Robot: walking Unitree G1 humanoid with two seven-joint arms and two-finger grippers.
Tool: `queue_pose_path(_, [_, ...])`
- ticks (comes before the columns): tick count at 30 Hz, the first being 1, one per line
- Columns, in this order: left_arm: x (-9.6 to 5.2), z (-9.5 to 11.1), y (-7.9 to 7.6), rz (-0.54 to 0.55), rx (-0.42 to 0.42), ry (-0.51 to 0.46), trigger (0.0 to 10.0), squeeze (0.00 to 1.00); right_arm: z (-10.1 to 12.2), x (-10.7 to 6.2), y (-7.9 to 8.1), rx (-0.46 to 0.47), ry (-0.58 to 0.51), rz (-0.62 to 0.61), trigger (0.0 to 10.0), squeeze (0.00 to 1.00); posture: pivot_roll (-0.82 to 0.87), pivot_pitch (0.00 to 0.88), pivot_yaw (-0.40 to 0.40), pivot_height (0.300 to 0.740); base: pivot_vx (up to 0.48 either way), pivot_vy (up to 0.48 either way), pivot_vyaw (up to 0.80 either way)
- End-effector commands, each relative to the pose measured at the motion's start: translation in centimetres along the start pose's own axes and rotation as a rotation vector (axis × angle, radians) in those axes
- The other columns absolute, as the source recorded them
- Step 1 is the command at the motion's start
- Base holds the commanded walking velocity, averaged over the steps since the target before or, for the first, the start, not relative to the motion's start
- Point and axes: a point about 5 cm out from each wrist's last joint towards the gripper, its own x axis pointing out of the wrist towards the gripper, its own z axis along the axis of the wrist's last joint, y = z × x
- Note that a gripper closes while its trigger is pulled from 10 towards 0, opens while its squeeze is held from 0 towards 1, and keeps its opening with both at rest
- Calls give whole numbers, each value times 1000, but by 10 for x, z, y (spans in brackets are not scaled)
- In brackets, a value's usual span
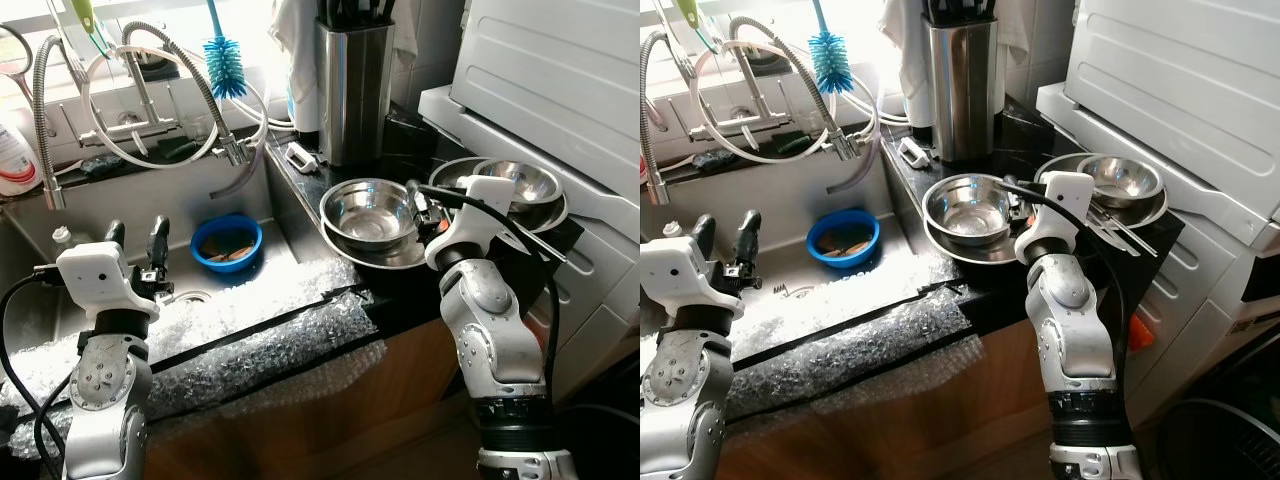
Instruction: Kitchen organization
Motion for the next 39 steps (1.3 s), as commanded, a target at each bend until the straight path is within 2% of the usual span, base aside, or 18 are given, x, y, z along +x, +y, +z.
queue_pose_path(1, [3,-1,1,-11,6,12,10000,0,3,3,0,35,23,-17,10000,0,-118,0,67,740,0,0,0])
queue_pose_path(3, [3,-1,1,-11,6,10,10000,0,4,4,-3,65,43,-29,10000,0,-120,0,69,740,0,0,0])
queue_pose_path(7, [3,0,2,-11,9,9,10000,0,0,6,-6,51,89,-38,10000,0,-117,0,67,740,0,0,0])
queue_pose_path(10, [3,1,1,-11,11,4,10000,0,-4,6,-6,92,130,-41,10000,0,-113,0,67,740,0,0,0])
queue_pose_path(12, [3,2,1,-12,13,0,10000,0,-4,7,-4,118,139,-31,10000,0,-112,0,67,740,0,0,0])
queue_pose_path(27, [4,6,-2,-20,18,-16,10000,0,-5,10,7,117,174,22,10000,0,-108,0,60,740,0,0,0])
queue_pose_path(28, [5,7,-3,-34,38,-20,10000,0,-5,10,7,124,173,23,10000,0,-108,0,60,740,0,0,0])
queue_pose_path(39, [5,7,-10,-66,44,-23,10000,0,-9,10,19,221,219,77,10000,0,-104,0,61,740,0,0,0])
